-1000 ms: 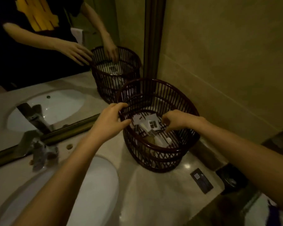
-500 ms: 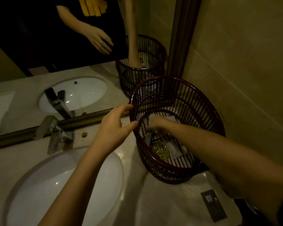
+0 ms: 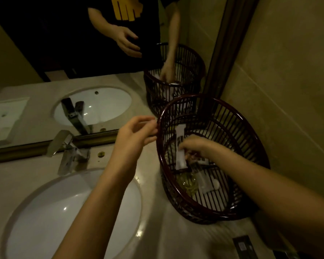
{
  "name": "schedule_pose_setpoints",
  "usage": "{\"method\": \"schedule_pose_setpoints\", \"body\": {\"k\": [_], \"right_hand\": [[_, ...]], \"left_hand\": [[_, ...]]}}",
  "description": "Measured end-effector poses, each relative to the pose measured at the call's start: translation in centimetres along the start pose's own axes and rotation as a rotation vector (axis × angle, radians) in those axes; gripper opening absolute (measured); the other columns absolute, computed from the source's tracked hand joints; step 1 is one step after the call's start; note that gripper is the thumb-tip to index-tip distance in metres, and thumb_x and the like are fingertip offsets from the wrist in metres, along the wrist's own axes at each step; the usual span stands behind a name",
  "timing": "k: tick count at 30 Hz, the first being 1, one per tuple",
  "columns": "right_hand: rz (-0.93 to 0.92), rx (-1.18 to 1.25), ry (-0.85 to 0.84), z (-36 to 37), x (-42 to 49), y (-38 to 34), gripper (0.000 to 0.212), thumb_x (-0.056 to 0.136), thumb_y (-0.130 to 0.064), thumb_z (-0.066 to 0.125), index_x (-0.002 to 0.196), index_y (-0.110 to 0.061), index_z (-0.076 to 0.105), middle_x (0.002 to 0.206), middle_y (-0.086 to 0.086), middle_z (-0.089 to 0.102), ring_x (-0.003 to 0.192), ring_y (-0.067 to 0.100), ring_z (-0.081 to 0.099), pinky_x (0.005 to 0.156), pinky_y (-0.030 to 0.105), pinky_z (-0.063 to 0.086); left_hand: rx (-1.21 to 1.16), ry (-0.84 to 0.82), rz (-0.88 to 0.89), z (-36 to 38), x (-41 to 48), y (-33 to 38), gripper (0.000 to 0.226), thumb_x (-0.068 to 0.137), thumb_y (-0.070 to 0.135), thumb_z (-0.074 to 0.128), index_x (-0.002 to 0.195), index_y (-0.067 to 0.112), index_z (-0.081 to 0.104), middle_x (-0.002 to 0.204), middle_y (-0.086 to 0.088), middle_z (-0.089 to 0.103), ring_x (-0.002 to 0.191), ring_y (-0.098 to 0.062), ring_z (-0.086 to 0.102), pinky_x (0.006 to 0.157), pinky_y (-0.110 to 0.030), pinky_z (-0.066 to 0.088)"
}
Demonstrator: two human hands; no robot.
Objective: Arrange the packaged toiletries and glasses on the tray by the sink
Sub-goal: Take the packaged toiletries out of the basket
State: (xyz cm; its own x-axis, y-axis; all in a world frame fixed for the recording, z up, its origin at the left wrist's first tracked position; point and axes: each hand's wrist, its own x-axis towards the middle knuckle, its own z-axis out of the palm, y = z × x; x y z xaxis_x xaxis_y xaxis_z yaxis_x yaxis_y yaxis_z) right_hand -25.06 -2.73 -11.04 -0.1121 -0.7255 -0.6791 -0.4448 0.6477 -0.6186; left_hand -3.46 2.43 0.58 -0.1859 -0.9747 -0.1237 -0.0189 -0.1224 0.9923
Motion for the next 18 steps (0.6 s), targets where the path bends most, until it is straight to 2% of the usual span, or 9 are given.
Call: {"method": "schedule_pose_setpoints", "body": {"k": [2, 6, 8, 9, 11, 12, 13, 15, 18], "right_hand": [[-0.139, 0.111, 0.023, -2.2, -3.5, -0.7, 0.008, 0.092, -0.014, 0.068, 0.090, -0.008, 0.064, 0.081, 0.014, 0.065, 0.060, 0.018, 0.063, 0.043, 0.024, 0.042], [-0.412, 0.292, 0.007, -4.3, -10.9, -1.6, 0.029, 0.089, -0.017, 0.074, 0.108, 0.003, 0.065, 0.109, 0.033, 0.070, 0.086, 0.033, 0.065, 0.065, 0.037, 0.046], [-0.501, 0.279, -0.037, -4.0, -14.0, -2.1, 0.024, 0.090, -0.017, 0.073, 0.110, -0.004, 0.069, 0.102, 0.026, 0.075, 0.092, 0.035, 0.073, 0.077, 0.043, 0.052], [-0.521, 0.255, -0.049, -3.6, -15.1, -2.3, 0.020, 0.091, -0.016, 0.073, 0.108, -0.006, 0.071, 0.096, 0.018, 0.079, 0.093, 0.028, 0.076, 0.081, 0.039, 0.055], [-0.536, 0.194, -0.054, -2.8, -16.0, -2.4, 0.015, 0.091, -0.014, 0.073, 0.104, -0.006, 0.073, 0.079, 0.003, 0.079, 0.082, 0.004, 0.075, 0.075, 0.022, 0.054], [-0.534, 0.166, -0.052, -2.3, -16.1, -2.4, 0.015, 0.091, -0.015, 0.073, 0.102, -0.005, 0.074, 0.068, -0.005, 0.076, 0.072, -0.007, 0.070, 0.068, 0.013, 0.050], [-0.528, 0.137, -0.048, -2.1, -16.0, -2.4, 0.014, 0.091, -0.016, 0.073, 0.099, -0.005, 0.074, 0.059, -0.011, 0.071, 0.062, -0.010, 0.066, 0.061, 0.007, 0.046], [-0.511, 0.073, -0.020, -2.3, -15.5, -2.6, 0.016, 0.092, -0.022, 0.072, 0.098, -0.008, 0.075, 0.059, -0.012, 0.070, 0.057, -0.006, 0.066, 0.053, 0.006, 0.045], [-0.464, -0.008, 0.164, -4.5, -12.6, -2.2, 0.021, 0.094, -0.032, 0.069, 0.095, -0.012, 0.076, 0.079, 0.000, 0.080, 0.072, 0.011, 0.076, 0.055, 0.015, 0.050]], "left_hand": [[-0.135, 0.037, -0.067, 0.8, 1.3, 0.0, 0.027, 0.096, 0.024, 0.060, 0.118, 0.009, 0.065, 0.115, -0.015, 0.072, 0.104, -0.023, 0.071, 0.095, -0.040, 0.057], [-0.172, 0.024, -0.164, 3.0, 2.8, -0.5, 0.033, 0.098, 0.030, 0.056, 0.119, 0.007, 0.063, 0.117, -0.016, 0.071, 0.106, -0.023, 0.071, 0.095, -0.036, 0.056], [-0.169, -0.051, -0.192, 4.0, 2.8, -0.6, 0.039, 0.098, 0.042, 0.049, 0.115, 0.011, 0.067, 0.114, -0.014, 0.073, 0.104, -0.024, 0.071, 0.093, -0.036, 0.056], [-0.151, -0.103, -0.190, 4.4, 2.6, -0.6, 0.043, 0.098, 0.049, 0.046, 0.111, 0.014, 0.069, 0.110, -0.012, 0.075, 0.101, -0.023, 0.072, 0.090, -0.037, 0.057], [-0.074, -0.162, -0.159, 5.2, 2.4, -0.7, 0.049, 0.096, 0.054, 0.047, 0.108, 0.013, 0.072, 0.104, -0.011, 0.076, 0.096, -0.024, 0.073, 0.081, -0.034, 0.059], [-0.045, -0.137, -0.136, 5.4, 2.4, -0.8, 0.048, 0.096, 0.049, 0.051, 0.106, 0.007, 0.072, 0.101, -0.014, 0.076, 0.093, -0.025, 0.074, 0.076, -0.031, 0.059], [-0.049, -0.087, -0.116, 5.6, 2.4, -0.9, 0.043, 0.097, 0.041, 0.053, 0.102, 0.002, 0.072, 0.100, -0.016, 0.076, 0.093, -0.026, 0.073, 0.073, -0.030, 0.059], [-0.164, 0.017, -0.127, 5.5, 2.7, -1.3, 0.036, 0.099, 0.028, 0.051, 0.093, -0.001, 0.070, 0.103, -0.017, 0.076, 0.099, -0.028, 0.072, 0.081, -0.034, 0.059], [-0.422, 0.042, -0.226, 4.7, 3.4, -1.7, 0.036, 0.104, 0.026, 0.041, 0.085, 0.005, 0.063, 0.110, -0.023, 0.073, 0.106, -0.034, 0.070, 0.090, -0.048, 0.057]]}}
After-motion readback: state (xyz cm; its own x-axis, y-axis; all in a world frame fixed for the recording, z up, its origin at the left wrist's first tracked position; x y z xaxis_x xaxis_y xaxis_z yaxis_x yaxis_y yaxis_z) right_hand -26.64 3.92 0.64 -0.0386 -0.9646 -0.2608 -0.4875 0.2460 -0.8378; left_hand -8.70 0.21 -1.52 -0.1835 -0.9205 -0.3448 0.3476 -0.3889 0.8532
